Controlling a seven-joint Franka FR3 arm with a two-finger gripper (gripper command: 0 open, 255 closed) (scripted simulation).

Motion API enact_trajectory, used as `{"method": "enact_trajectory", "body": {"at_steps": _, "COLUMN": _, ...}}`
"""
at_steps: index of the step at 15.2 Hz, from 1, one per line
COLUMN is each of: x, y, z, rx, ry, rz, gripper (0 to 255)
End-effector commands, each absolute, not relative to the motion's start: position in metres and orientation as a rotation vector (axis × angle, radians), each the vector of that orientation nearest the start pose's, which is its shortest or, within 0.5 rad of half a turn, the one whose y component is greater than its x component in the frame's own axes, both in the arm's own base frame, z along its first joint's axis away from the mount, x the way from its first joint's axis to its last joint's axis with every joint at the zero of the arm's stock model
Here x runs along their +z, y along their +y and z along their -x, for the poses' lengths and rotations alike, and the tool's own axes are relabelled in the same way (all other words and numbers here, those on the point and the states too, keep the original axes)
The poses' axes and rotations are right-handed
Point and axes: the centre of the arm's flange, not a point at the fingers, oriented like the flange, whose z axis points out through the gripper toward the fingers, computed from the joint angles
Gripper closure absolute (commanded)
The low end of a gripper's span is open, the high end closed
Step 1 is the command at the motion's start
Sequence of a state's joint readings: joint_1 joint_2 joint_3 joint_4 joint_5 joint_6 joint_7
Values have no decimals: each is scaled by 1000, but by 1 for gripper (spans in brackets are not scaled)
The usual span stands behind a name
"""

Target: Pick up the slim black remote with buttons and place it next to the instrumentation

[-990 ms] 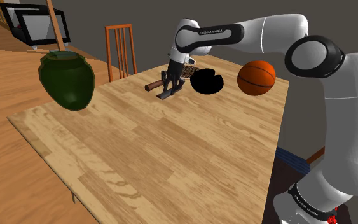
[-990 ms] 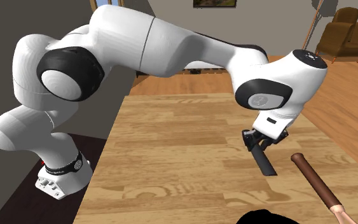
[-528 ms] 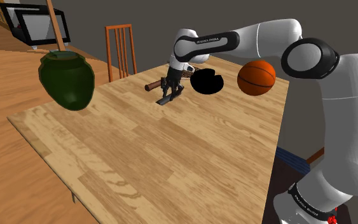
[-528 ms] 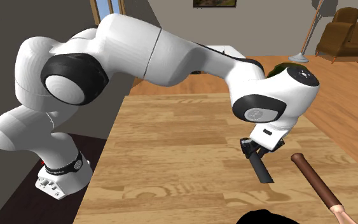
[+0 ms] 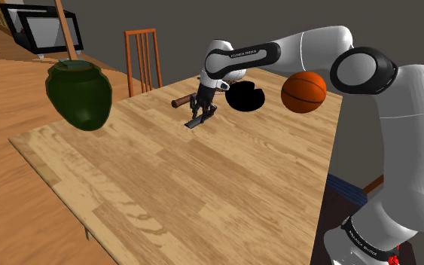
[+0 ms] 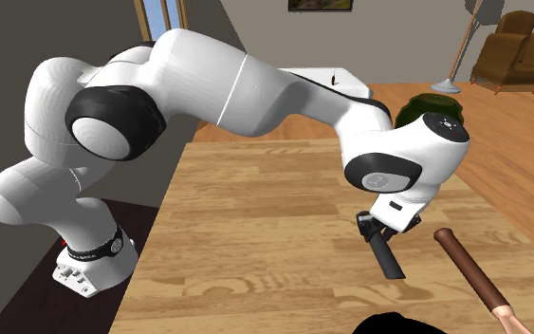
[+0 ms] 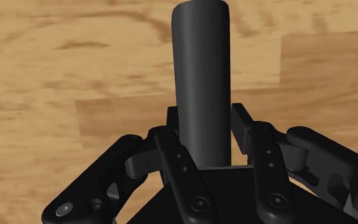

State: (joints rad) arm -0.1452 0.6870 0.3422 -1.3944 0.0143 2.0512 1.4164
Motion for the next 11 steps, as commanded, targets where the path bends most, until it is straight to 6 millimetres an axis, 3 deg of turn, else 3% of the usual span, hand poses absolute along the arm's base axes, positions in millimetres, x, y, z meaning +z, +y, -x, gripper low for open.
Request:
{"method": "enact_trajectory", "body": {"at_steps": 1, "x": 321, "y": 93, "z": -719, "rx": 237, "ry": 1797, "rz": 2365, "gripper": 255}}
{"method": "enact_trajectory", "body": {"at_steps": 2, "x": 321, "y": 93, "z": -719, "rx": 237, "ry": 1797, "rz": 2365, "gripper": 255}}
{"method": "enact_trajectory", "body": {"at_steps": 3, "x": 321, "y": 93, "z": -719, "rx": 237, "ry": 1797, "rz": 2365, "gripper": 0}}
{"method": "enact_trajectory", "body": {"at_steps": 8, "x": 321, "y": 93, "z": -719, "rx": 237, "ry": 1797, "rz": 2365, "gripper": 0}}
{"method": "enact_trajectory", "body": {"at_steps": 11, "x": 360, "y": 84, "z": -720, "rx": 237, "ry": 1797, "rz": 2365, "gripper": 0}}
